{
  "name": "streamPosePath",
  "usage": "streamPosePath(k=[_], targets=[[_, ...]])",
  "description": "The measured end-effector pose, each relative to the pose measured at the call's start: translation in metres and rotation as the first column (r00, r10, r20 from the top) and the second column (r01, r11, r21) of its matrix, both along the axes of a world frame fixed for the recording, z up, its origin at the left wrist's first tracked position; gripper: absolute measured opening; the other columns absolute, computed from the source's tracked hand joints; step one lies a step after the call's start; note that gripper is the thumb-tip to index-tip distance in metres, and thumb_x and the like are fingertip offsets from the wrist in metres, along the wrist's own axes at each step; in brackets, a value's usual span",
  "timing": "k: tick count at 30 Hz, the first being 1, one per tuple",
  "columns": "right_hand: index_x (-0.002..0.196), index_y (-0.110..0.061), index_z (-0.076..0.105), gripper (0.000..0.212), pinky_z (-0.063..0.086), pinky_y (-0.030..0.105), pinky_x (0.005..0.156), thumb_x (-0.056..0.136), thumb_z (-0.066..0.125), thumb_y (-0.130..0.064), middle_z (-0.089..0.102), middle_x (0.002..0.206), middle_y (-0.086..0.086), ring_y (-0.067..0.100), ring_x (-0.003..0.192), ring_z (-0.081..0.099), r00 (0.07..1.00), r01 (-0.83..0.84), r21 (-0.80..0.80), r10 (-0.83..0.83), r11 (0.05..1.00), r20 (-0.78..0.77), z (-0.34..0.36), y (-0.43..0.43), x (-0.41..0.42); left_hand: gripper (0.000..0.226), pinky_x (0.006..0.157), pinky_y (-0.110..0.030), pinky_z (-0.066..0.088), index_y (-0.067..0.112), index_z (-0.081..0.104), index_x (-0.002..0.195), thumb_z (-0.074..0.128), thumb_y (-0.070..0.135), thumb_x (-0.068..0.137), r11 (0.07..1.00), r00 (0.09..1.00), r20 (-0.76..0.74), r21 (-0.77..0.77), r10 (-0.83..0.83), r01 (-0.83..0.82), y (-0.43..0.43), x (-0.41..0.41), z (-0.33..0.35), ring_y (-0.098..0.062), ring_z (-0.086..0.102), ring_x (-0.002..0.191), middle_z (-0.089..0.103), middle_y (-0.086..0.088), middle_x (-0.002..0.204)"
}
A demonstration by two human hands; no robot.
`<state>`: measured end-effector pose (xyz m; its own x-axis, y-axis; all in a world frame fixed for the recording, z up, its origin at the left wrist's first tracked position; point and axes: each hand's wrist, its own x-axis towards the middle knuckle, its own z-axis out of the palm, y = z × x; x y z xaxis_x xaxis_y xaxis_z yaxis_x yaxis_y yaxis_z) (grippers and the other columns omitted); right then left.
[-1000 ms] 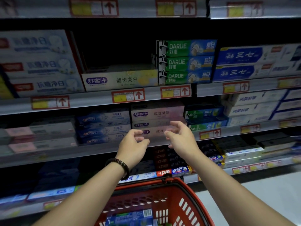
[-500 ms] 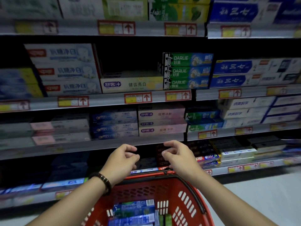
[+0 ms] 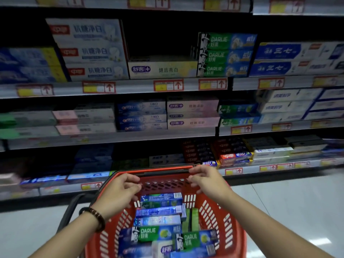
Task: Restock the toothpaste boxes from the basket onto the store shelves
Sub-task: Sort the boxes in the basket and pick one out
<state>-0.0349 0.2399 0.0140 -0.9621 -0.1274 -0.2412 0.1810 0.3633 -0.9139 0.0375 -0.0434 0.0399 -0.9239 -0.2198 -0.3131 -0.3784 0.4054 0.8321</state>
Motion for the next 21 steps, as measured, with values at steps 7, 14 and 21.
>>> streamPosePath(k=[7, 14, 21], targets=[[0.109, -0.018, 0.073, 0.015, 0.060, 0.032, 0.066, 0.095, 0.076, -0.014, 0.080, 0.098, 0.003, 0.023, 0.088, 0.077, 0.995, -0.071, 0.071, 0.066, 0.995, 0.079, -0.016, 0.011, 0.012, 0.012, 0.057, -0.026, 0.055, 0.024, 0.065, 0.113, 0.066, 0.023, 0.101, 0.996, 0.992, 0.104, -0.046, -0.075, 0.080, -0.015, 0.017, -0.018, -0.018, 0.076, 0.088, 0.074, 0.000, 0.107], [0.106, -0.015, 0.073, 0.015, 0.055, 0.033, 0.062, 0.093, 0.078, -0.018, 0.076, 0.089, 0.007, 0.019, 0.077, 0.072, 0.966, -0.200, 0.185, 0.162, 0.962, 0.202, -0.038, 0.006, 0.018, 0.013, 0.061, -0.032, 0.059, 0.023, 0.065, 0.113, 0.065, 0.027, 0.101, 0.979, 0.966, 0.200, -0.089, -0.163, 0.184, -0.012, 0.025, -0.037, -0.024, 0.076, 0.091, 0.073, -0.005, 0.104], [0.108, -0.014, 0.071, 0.022, 0.047, 0.028, 0.051, 0.091, 0.081, -0.021, 0.071, 0.083, 0.007, 0.014, 0.059, 0.061, 0.918, -0.335, 0.286, 0.243, 0.898, 0.314, -0.064, -0.003, 0.032, 0.015, 0.060, -0.032, 0.049, 0.020, 0.066, 0.109, 0.072, 0.023, 0.096, 0.961, 0.931, 0.278, -0.078, -0.235, 0.266, 0.003, 0.023, -0.076, -0.022, 0.064, 0.069, 0.073, -0.009, 0.091]])
